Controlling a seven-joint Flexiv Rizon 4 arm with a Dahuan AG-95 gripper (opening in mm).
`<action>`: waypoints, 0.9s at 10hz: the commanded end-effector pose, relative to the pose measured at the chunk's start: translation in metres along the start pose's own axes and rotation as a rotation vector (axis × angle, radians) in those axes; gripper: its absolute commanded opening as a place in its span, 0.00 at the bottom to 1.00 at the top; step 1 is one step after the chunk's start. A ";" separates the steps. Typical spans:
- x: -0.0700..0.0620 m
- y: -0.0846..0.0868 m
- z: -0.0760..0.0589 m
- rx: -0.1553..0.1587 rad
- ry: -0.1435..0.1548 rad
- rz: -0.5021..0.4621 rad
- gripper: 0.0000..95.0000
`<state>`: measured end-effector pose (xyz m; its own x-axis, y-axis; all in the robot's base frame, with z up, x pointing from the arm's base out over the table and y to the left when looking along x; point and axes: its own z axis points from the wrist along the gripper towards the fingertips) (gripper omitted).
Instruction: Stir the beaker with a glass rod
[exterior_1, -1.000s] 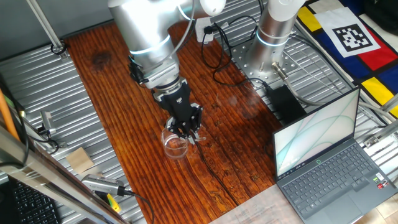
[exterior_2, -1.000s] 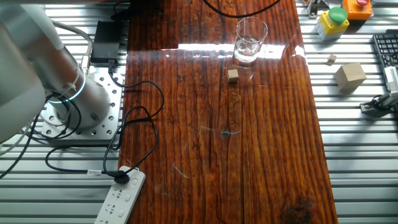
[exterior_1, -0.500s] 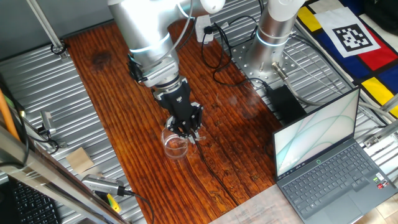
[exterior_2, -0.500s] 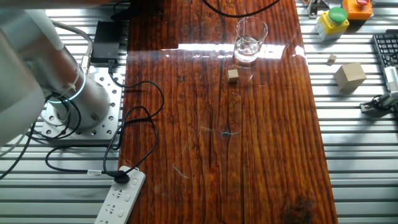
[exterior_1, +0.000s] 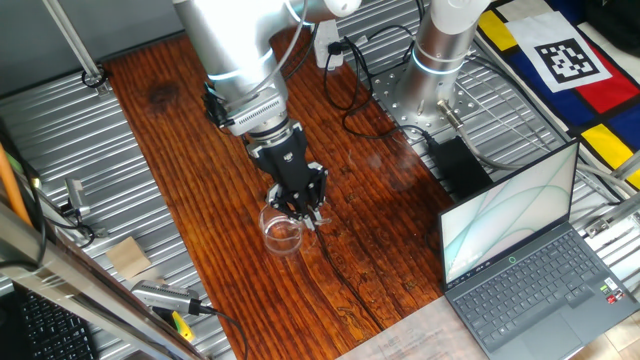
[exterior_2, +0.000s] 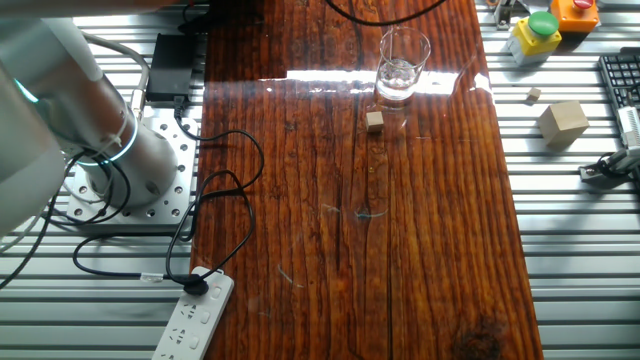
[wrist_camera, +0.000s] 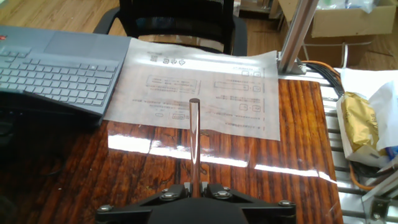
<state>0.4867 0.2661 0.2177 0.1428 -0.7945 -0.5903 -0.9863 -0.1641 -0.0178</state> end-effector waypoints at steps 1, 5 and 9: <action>-0.002 -0.004 -0.001 -0.004 -0.003 -0.004 0.00; -0.003 -0.009 -0.003 -0.002 -0.016 0.007 0.00; -0.004 -0.017 -0.006 -0.003 -0.016 0.003 0.00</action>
<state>0.5052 0.2691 0.2263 0.1379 -0.7835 -0.6059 -0.9867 -0.1617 -0.0155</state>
